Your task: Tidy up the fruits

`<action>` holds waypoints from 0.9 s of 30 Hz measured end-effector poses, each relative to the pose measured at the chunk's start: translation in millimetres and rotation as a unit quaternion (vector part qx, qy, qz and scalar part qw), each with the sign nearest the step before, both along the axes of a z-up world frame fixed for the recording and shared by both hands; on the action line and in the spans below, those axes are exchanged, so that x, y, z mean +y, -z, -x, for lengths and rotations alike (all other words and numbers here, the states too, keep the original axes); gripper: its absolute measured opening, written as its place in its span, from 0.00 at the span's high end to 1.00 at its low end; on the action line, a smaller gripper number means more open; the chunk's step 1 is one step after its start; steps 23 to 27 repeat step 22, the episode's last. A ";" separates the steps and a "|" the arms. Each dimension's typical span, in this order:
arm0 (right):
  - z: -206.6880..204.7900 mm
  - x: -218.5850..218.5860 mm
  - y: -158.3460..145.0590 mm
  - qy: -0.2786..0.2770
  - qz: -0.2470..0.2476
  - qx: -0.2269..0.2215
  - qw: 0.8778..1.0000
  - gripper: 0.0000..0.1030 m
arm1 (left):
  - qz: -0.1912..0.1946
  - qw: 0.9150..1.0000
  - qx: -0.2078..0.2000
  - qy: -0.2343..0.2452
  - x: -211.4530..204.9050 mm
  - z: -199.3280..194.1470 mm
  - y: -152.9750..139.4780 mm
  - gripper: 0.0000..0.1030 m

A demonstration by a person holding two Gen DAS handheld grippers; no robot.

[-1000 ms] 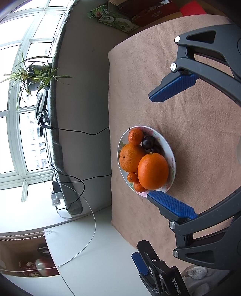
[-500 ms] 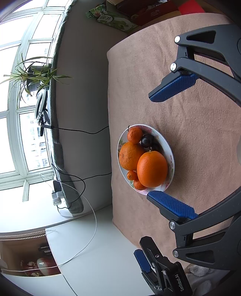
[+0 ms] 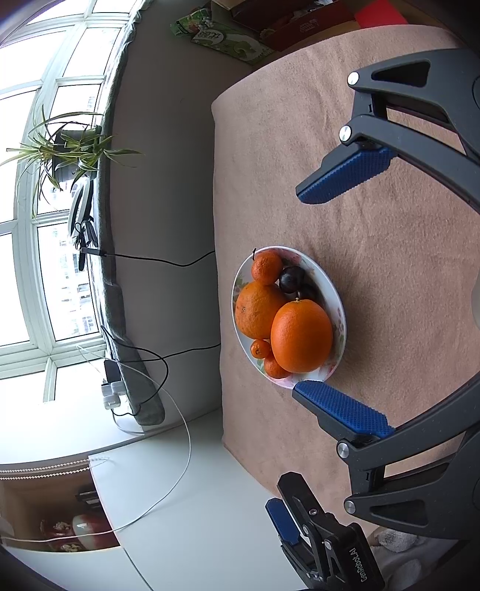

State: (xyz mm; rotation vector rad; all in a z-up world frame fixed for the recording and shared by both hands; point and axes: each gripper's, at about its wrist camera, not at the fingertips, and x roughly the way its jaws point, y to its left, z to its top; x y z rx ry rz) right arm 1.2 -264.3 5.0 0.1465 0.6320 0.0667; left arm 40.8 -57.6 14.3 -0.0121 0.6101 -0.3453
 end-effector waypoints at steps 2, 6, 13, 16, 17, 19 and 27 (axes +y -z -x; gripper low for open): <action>-0.3 0.3 0.6 0.000 0.000 0.001 1.000 0.04 | 0.000 1.000 0.001 -0.001 0.1 -0.4 0.0 0.20; -1.8 0.0 1.6 -0.002 0.000 0.003 1.000 0.04 | -0.002 1.000 0.000 -0.001 0.2 -0.9 0.5 0.20; -3.0 -0.3 3.7 -0.003 -0.004 0.008 1.000 0.04 | -0.003 1.000 0.003 -0.005 0.8 -2.2 2.2 0.20; -3.1 -0.3 4.3 -0.001 -0.005 0.009 1.000 0.04 | -0.004 1.000 0.001 -0.006 1.4 -2.3 3.3 0.20; -3.9 -1.0 4.3 -0.002 -0.006 0.010 1.000 0.04 | -0.004 1.000 0.000 -0.005 1.6 -2.2 3.5 0.20; -3.9 -1.7 4.8 -0.002 -0.007 0.010 1.000 0.05 | 0.000 1.000 0.000 -0.005 2.8 -2.1 3.4 0.20; -5.2 -3.4 6.0 0.000 -0.006 0.011 1.000 0.04 | -0.001 1.000 0.001 -0.002 2.9 -2.1 3.8 0.20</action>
